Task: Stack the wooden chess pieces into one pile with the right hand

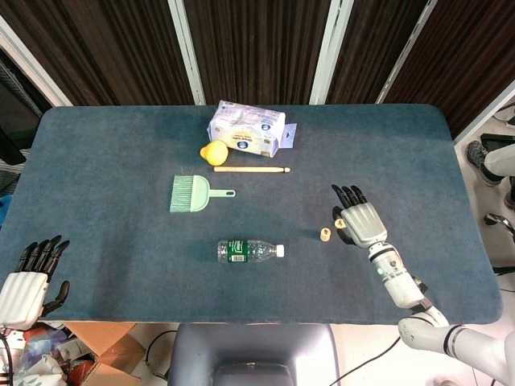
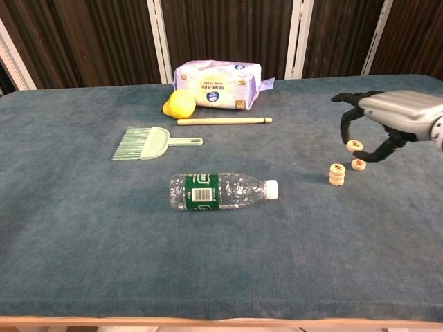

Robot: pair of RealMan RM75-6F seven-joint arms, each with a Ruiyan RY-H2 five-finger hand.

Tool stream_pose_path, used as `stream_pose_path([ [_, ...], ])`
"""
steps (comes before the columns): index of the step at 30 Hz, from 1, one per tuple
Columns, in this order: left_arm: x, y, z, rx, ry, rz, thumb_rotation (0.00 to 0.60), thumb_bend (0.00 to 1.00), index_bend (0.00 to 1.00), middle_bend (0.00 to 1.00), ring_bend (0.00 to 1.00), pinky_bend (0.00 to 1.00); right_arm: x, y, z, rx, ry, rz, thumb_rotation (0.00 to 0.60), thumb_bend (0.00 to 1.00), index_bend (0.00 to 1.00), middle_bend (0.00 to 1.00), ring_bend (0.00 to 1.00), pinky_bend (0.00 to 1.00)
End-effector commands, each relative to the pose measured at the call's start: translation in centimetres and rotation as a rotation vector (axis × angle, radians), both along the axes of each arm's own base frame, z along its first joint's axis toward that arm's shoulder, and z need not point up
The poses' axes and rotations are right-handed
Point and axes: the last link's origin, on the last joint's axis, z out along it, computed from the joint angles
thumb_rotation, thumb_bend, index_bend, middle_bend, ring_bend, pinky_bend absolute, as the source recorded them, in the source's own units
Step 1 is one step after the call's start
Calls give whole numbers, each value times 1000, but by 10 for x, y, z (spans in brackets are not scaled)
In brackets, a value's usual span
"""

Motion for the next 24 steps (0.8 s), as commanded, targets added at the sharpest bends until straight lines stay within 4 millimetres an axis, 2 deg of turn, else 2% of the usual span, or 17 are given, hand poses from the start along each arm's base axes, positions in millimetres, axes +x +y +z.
stream_pose_path([
  [1, 0, 0, 1, 4, -1, 0, 600, 497, 0, 0, 0, 0, 13, -5, -14, 42, -8, -8, 600, 476, 636, 32, 0, 0],
  [9, -1, -2, 3, 9, -3, 1, 600, 497, 0, 0, 0, 0, 16, -4, -27, 81, 22, -14, 600, 477, 636, 32, 0, 0],
  [24, 1, -3, 2, 5, -2, -4, 600, 497, 0, 0, 0, 0, 8, 2, -23, 72, 47, -8, 600, 477, 629, 31, 0, 0],
])
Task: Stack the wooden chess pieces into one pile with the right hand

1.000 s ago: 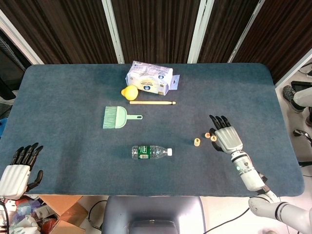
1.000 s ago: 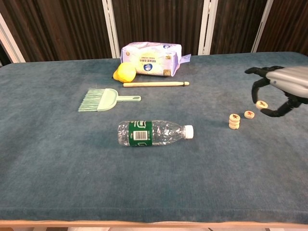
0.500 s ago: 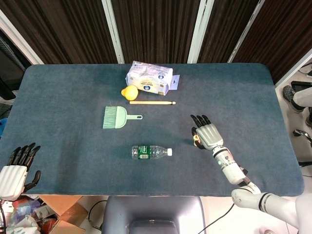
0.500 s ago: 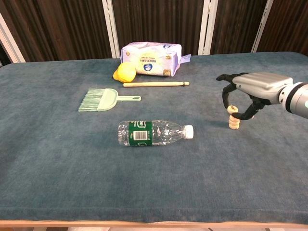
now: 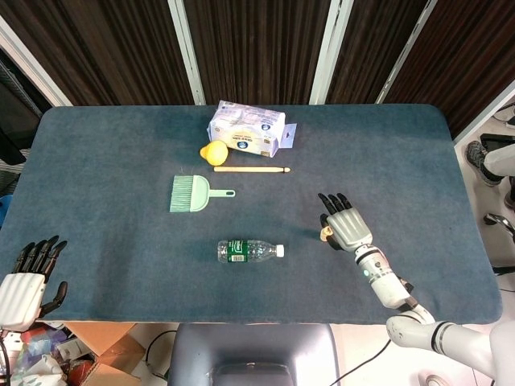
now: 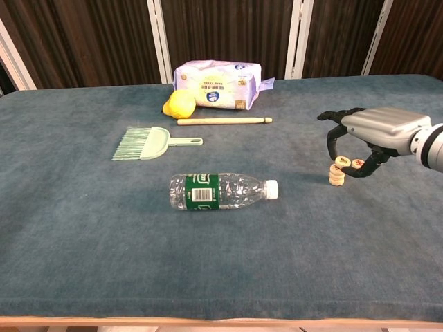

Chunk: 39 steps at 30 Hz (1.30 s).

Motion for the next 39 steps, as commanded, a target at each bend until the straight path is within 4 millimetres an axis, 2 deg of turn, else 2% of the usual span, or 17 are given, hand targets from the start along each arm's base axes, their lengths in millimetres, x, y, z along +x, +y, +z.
stream_pose_path([
  [1, 0, 0, 0, 1, -1, 1, 600, 497, 0, 0, 0, 0, 1, 0, -1, 3, -2, 1, 600, 477, 625, 32, 0, 0],
  [16, 0, 0, 1, 3, -3, 1, 600, 497, 0, 0, 0, 0, 1, 1, -2, 5, 5, 0, 600, 476, 511, 34, 0, 0],
  [21, 0, 0, 1, 5, -6, -1, 600, 497, 0, 0, 0, 0, 0, 2, 3, -11, -11, 2, 600, 477, 506, 34, 0, 0],
  [30, 1, -1, 1, 3, -7, -5, 600, 497, 0, 0, 0, 0, -25, -1, 25, -83, 1, -41, 600, 477, 497, 34, 0, 0],
  [39, 1, 1, -2, 1, 2, -2, 600, 497, 0, 0, 0, 0, -42, -17, 16, -68, 58, -93, 600, 477, 499, 34, 0, 0],
])
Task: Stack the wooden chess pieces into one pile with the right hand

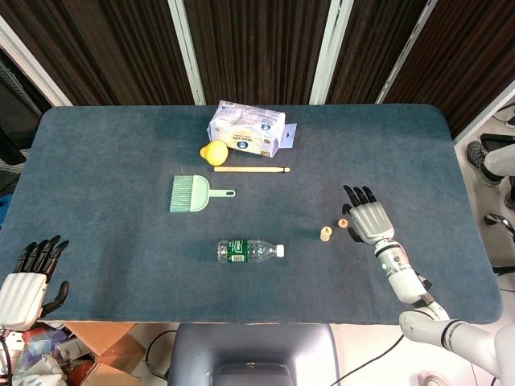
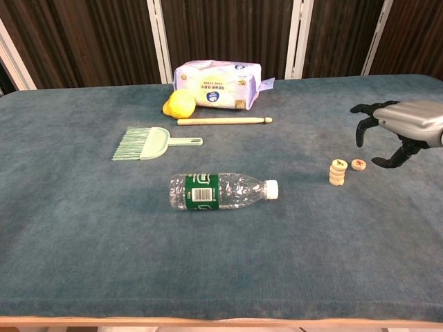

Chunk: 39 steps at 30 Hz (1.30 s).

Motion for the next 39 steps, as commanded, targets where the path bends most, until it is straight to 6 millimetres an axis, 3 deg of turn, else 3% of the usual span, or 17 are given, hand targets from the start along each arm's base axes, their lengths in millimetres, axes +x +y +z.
stream_pose_path([
  [1, 0, 0, 0, 2, 0, 0, 600, 497, 0, 0, 0, 0, -2, -4, -7, 13, 1, -14, 600, 477, 500, 34, 0, 0],
  [39, 0, -2, 2, 7, -8, 1, 600, 496, 0, 0, 0, 0, -4, -16, -25, 36, 11, -43, 600, 477, 587, 34, 0, 0],
])
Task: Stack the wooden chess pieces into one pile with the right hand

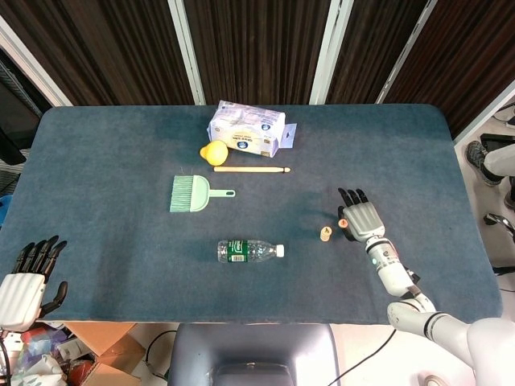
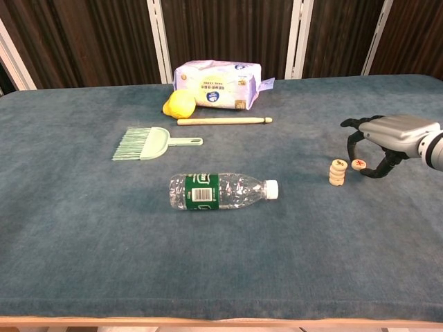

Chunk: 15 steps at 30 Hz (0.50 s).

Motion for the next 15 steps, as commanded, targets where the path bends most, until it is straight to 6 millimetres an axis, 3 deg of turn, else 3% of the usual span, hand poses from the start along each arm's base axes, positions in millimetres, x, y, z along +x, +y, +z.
stream_pose_path([
  [1, 0, 0, 0, 1, -2, -1, 600, 496, 0, 0, 0, 0, 0, 0, 1, -4, -5, -1, 600, 477, 595, 34, 0, 0],
  [8, 0, 0, 0, 0, -1, -3, 600, 497, 0, 0, 0, 0, 4, 2, 9, -28, -34, 21, 600, 477, 645, 35, 0, 0],
  [15, 0, 0, 0, 0, -3, -3, 600, 496, 0, 0, 0, 0, 14, 8, 32, -85, -127, 55, 600, 477, 634, 35, 0, 0],
])
